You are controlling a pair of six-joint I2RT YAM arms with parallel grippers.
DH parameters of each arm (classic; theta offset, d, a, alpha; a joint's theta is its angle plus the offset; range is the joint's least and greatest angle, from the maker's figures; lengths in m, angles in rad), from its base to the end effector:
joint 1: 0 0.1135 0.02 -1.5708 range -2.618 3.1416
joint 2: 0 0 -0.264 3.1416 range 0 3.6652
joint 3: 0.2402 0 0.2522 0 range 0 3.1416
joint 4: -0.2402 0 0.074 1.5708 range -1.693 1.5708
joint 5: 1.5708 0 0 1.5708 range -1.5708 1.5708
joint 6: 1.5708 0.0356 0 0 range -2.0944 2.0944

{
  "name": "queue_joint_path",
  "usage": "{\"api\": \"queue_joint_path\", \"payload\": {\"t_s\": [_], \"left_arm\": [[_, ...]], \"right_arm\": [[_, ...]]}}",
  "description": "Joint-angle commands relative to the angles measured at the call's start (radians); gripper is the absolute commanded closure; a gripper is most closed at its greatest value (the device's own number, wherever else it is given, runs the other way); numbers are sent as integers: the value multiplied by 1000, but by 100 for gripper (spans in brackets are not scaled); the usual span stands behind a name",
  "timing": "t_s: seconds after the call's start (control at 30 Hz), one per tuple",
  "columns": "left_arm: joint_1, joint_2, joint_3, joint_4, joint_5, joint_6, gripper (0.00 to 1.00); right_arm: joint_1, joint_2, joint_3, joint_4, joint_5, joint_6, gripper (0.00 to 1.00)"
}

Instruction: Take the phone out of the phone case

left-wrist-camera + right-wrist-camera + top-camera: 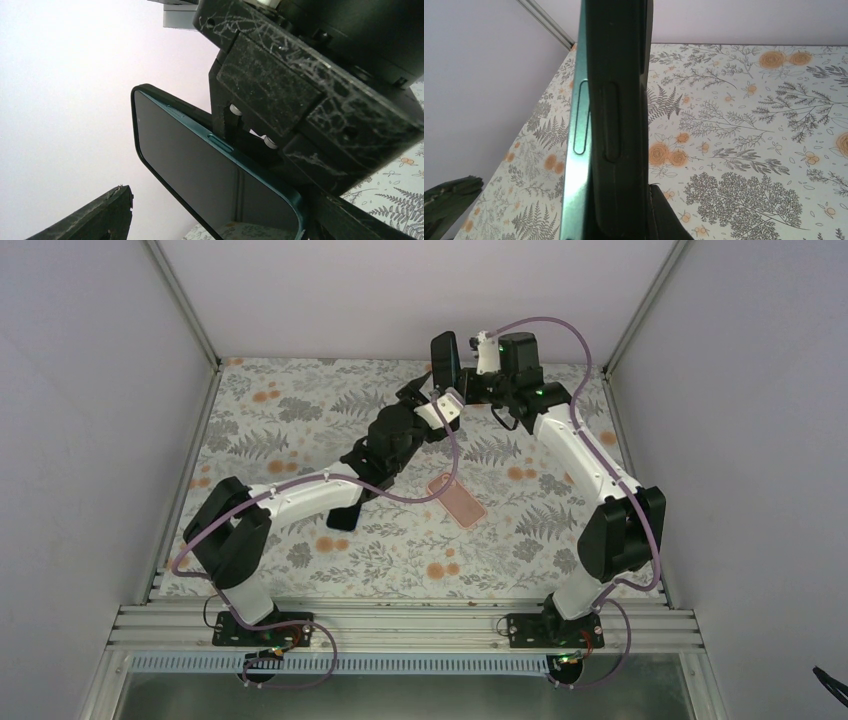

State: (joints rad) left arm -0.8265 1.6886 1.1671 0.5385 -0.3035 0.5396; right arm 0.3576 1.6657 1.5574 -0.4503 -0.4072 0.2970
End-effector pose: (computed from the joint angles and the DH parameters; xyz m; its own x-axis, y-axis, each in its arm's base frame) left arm 0.2797 -0.2880 0.3075 0.2665 0.4344 -0.8604 0.4226 0.7496 0.5094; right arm 0.3562 0.1481 0.3529 -0.6609 0.0399 -0.7494 -0.4629 0.7644 0.4489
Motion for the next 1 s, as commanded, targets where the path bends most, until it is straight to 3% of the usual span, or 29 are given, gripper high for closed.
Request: {"api": "queue_joint_path", "payload": {"t_s": [0.0, 0.23, 0.47, 0.67, 0.97], "left_arm": [[14, 22, 1, 29, -21, 15, 16], [12, 69, -7, 141, -168, 72, 26], [7, 151, -82, 542, -356, 289, 26], [11, 221, -120, 797, -385, 426, 29], [8, 360, -98, 1079, -384, 630, 62]], "right_arm": [[-4, -34, 35, 40, -25, -2, 97], [-5, -28, 48, 31, -49, 1, 97], [-5, -33, 59, 17, -147, -6, 97], [-3, -25, 68, -27, -268, -37, 97], [-1, -42, 49, -61, -405, -86, 97]]}}
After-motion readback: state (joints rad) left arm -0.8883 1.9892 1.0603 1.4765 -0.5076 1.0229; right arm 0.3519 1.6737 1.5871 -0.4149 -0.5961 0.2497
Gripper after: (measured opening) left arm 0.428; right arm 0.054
